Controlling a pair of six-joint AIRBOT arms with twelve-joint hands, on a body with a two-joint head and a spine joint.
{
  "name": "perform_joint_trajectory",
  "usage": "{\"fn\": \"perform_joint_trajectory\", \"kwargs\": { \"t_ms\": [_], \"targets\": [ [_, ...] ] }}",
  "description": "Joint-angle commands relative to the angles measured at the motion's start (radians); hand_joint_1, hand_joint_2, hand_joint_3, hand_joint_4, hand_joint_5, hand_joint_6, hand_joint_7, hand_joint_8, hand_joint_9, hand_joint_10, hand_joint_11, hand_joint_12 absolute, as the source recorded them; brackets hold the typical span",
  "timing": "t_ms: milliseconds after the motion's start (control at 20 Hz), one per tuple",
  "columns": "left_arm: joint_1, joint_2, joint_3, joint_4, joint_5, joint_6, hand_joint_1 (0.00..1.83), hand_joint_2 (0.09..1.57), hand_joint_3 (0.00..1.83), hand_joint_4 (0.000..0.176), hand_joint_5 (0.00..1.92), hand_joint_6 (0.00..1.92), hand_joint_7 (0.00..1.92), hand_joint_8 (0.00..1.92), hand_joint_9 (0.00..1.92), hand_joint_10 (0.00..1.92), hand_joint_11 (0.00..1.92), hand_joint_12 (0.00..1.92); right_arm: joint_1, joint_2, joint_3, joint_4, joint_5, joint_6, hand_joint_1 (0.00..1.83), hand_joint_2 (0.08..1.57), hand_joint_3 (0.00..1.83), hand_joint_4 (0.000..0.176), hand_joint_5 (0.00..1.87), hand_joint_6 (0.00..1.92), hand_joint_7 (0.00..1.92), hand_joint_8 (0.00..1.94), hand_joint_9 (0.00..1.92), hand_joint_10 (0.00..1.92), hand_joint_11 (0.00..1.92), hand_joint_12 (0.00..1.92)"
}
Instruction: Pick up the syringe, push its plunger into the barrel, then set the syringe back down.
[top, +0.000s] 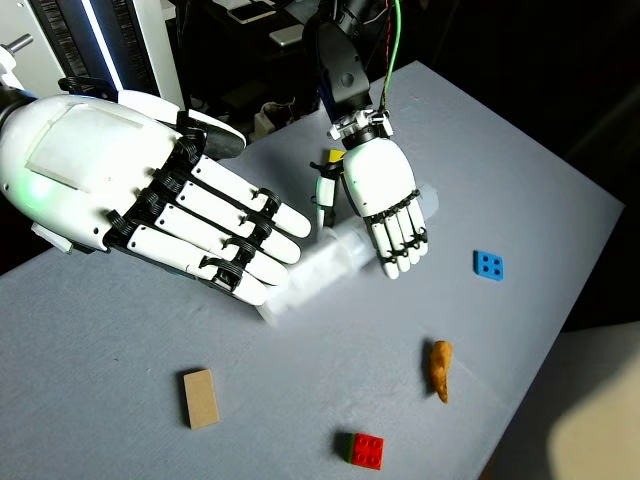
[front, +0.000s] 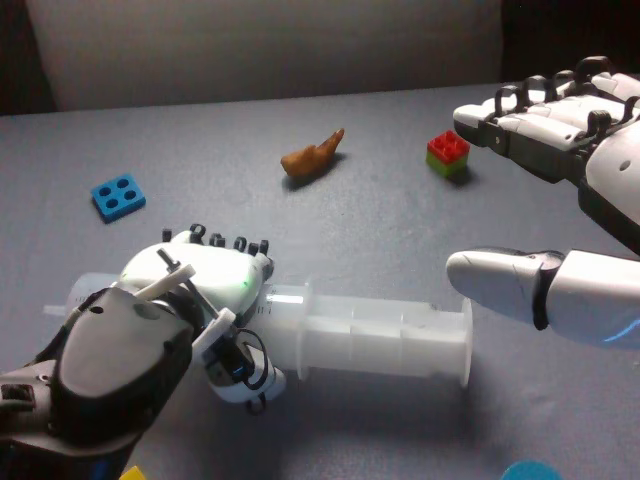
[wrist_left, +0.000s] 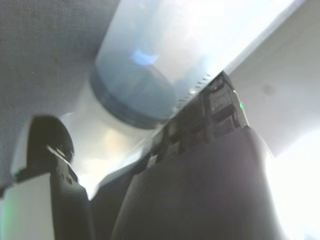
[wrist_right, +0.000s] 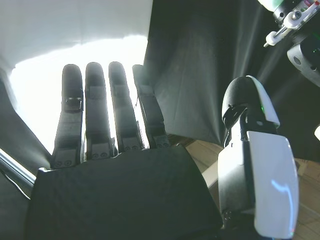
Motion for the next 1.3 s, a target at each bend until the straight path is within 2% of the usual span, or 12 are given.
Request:
{"fn": "perform_joint_trajectory", "kwargs": {
  "t_ms": [0,200,250,300,350,450,550,650,850,1100,1200,1250],
  "targets": [
    [0.003,-0.007,0.003,0.044,-0.016,-0.004,0.89,1.11,0.00,0.000,0.44,0.01,0.41,0.01,0.41,0.02,0.00,1.10,0.016,0.006,-0.005,-0.048,0.098,0.008,0.14,1.11,0.00,0.000,0.25,0.00,0.27,0.00,0.25,0.00,0.00,0.70],
    [0.007,-0.014,0.002,0.044,-0.016,-0.009,0.90,1.12,0.00,0.000,0.44,0.00,0.41,0.00,0.42,0.01,0.00,1.14,0.016,0.006,-0.005,-0.048,0.099,0.009,0.14,1.10,0.00,0.000,0.25,0.00,0.27,0.00,0.25,0.00,0.00,0.70],
    [0.006,-0.015,0.002,0.044,-0.016,-0.009,1.13,1.19,0.00,0.000,0.67,1.04,0.79,0.96,0.82,0.18,0.38,1.16,0.016,0.006,-0.005,-0.048,0.099,0.009,0.16,1.10,0.00,0.000,0.25,0.00,0.26,0.00,0.26,0.00,0.00,0.74],
    [0.004,-0.015,0.002,0.044,-0.016,-0.009,1.30,1.19,0.00,0.000,0.82,1.15,0.75,1.18,0.77,1.16,0.54,1.23,0.016,0.006,-0.005,-0.048,0.099,0.009,0.15,1.10,0.00,0.000,0.25,0.00,0.26,0.00,0.26,0.00,0.00,0.78],
    [0.004,-0.016,0.001,0.044,-0.016,-0.009,1.34,1.18,0.00,0.000,0.87,1.05,0.76,1.32,0.79,1.34,0.63,1.27,0.016,0.006,-0.005,-0.048,0.098,0.009,0.15,1.10,0.00,0.000,0.24,0.00,0.25,0.00,0.26,0.00,0.00,0.78],
    [0.002,-0.015,-0.002,0.044,-0.016,-0.009,1.37,1.16,0.00,0.000,0.90,0.95,0.84,1.27,0.83,1.36,0.72,1.33,0.016,0.007,-0.005,-0.048,0.098,0.009,0.16,1.11,0.00,0.000,0.23,0.00,0.23,0.00,0.23,0.00,0.00,0.71],
    [-0.002,-0.015,-0.009,0.044,-0.016,-0.009,1.37,1.15,0.00,0.000,0.87,0.98,0.88,1.22,0.84,1.36,0.73,1.40,0.016,0.007,-0.005,-0.048,0.099,0.010,0.17,1.10,0.00,0.000,0.26,0.01,0.26,0.01,0.26,0.01,0.00,0.74],
    [-0.003,-0.015,-0.016,0.044,-0.016,-0.009,1.37,1.13,0.00,0.000,0.95,0.91,0.90,1.15,0.88,1.30,0.77,1.37,0.016,0.007,-0.005,-0.048,0.100,0.011,0.18,1.10,0.00,0.000,0.28,0.01,0.28,0.01,0.28,0.01,0.00,0.81],
    [-0.010,-0.014,-0.030,0.065,-0.004,-0.009,1.37,1.15,0.00,0.000,0.86,1.03,0.87,1.18,0.86,1.34,0.75,1.38,0.015,0.007,-0.005,-0.048,0.102,0.028,0.17,1.10,0.00,0.000,0.26,0.00,0.26,0.00,0.24,0.00,0.00,0.76],
    [-0.027,0.000,-0.048,0.160,0.056,-0.010,1.37,1.15,0.00,0.000,0.84,1.09,0.87,1.17,0.87,1.32,0.77,1.31,0.017,0.007,-0.005,-0.047,0.128,0.090,0.20,1.09,0.00,0.000,0.28,0.00,0.28,0.00,0.26,0.00,0.00,0.81],
    [-0.027,0.012,-0.058,0.239,0.069,-0.076,1.37,1.13,0.00,0.000,0.92,0.96,0.90,1.13,0.88,1.30,0.79,1.30,0.015,0.007,-0.005,-0.046,0.145,0.159,0.21,1.09,0.00,0.000,0.29,0.00,0.28,0.00,0.26,0.00,0.00,0.78],
    [-0.027,0.019,-0.061,0.261,0.069,-0.109,1.37,1.14,0.00,0.000,0.91,0.99,0.89,1.13,0.88,1.30,0.77,1.30,0.012,0.007,-0.005,-0.041,0.153,0.188,0.18,1.10,0.00,0.000,0.28,0.00,0.27,0.00,0.26,0.00,0.00,0.78]
  ]
}}
